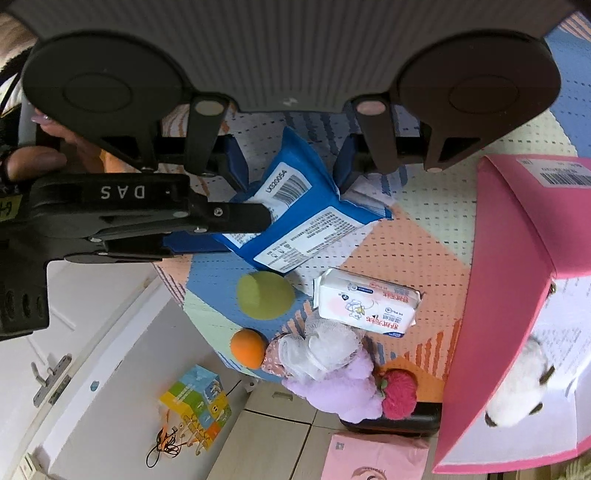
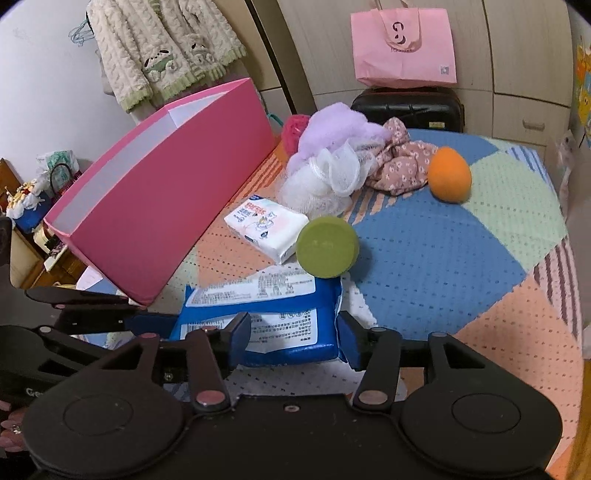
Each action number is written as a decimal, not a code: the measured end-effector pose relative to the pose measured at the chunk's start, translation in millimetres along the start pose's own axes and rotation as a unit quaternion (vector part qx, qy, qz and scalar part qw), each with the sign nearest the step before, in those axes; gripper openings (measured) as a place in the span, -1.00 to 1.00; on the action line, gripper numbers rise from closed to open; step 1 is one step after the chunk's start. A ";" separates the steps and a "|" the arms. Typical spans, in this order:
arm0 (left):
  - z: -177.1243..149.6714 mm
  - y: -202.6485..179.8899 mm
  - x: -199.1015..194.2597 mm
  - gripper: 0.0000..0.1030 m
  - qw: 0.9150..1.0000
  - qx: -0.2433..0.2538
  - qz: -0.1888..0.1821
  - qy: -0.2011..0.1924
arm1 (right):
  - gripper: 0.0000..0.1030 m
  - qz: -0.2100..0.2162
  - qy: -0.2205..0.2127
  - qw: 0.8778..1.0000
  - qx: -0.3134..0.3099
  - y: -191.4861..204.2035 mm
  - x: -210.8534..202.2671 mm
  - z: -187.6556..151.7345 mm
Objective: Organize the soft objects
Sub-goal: 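Move the left gripper to the blue wet-wipe pack and close on it, then lift the blue wet-wipe pack with the left gripper and lower it into the box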
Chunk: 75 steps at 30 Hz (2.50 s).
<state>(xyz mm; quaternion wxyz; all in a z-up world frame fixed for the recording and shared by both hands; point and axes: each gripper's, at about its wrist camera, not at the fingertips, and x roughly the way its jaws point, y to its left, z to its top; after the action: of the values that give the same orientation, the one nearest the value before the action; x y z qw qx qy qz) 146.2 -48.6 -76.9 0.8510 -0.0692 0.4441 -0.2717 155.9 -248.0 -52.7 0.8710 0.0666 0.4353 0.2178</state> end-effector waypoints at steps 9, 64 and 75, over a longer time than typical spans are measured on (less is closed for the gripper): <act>-7.0 -4.7 4.0 -0.06 1.000 0.022 0.005 0.002 | 0.12 -0.007 0.007 1.000 -0.005 -1.0 -1.9 -6.8; -25.5 -6.1 -67.6 -0.09 1.000 0.018 -0.008 0.023 | 0.28 -0.040 -0.012 0.988 -0.150 95.7 -50.2 -57.9; -28.0 22.3 -129.7 -0.09 0.999 0.012 -0.008 0.031 | 0.29 -0.019 -0.009 0.976 -0.217 158.4 -62.0 -45.0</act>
<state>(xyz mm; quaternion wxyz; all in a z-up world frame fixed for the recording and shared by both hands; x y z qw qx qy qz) 73.6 41.6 -8.5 0.8356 -0.0543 0.4661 -0.2854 37.0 -136.4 13.4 0.8722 -0.1305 0.3713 0.2903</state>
